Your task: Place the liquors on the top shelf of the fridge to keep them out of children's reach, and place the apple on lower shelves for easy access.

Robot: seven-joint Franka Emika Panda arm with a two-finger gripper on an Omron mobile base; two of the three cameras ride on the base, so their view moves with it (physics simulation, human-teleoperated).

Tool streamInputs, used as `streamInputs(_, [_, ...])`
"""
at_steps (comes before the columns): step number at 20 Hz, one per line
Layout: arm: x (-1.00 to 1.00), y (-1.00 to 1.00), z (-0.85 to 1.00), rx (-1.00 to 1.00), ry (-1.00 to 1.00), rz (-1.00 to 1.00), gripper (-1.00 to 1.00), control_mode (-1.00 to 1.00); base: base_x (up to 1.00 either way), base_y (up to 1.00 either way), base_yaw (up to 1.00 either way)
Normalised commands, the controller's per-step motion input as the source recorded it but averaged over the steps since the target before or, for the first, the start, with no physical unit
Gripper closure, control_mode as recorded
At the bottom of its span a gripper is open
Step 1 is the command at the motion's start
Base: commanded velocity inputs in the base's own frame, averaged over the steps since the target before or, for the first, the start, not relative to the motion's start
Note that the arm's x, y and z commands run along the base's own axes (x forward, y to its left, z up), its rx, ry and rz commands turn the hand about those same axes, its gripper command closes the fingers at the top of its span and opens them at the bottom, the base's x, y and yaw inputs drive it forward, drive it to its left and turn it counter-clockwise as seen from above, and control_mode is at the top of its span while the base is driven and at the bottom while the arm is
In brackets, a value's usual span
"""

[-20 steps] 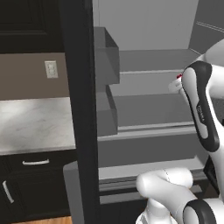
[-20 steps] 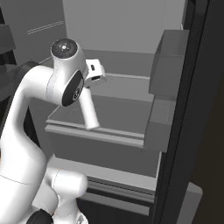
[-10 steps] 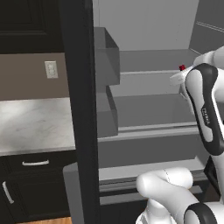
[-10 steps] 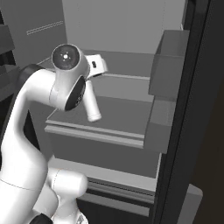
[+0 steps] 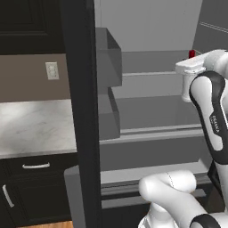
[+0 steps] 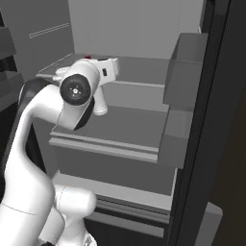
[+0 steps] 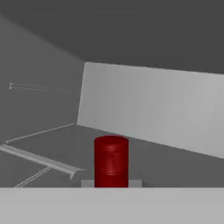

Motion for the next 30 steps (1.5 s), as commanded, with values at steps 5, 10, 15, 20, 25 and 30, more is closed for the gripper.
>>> streamInputs(5, [0.09,-0.09,0.85,0.21,-0.25,0.0,1.0,-1.0,0.0,0.0,0.0])
streamInputs(10, [0.22,-0.08,0.49,0.06,-0.03,0.0,1.0,-1.0,0.0,0.0,0.0])
streamInputs(15, [0.45,-0.07,0.15,0.0,0.0,0.0,1.0,-1.0,0.0,0.0,0.0])
streamInputs(20, [0.52,-0.01,0.0,0.0,0.0,0.0,1.0,-1.0,0.0,0.0,0.0])
streamInputs(25, [0.53,0.0,0.0,0.0,0.0,0.0,1.0,-1.0,0.0,0.0,0.0])
streamInputs(30, [0.53,0.0,-0.02,0.0,0.0,0.0,1.0,-1.0,0.0,0.0,0.0])
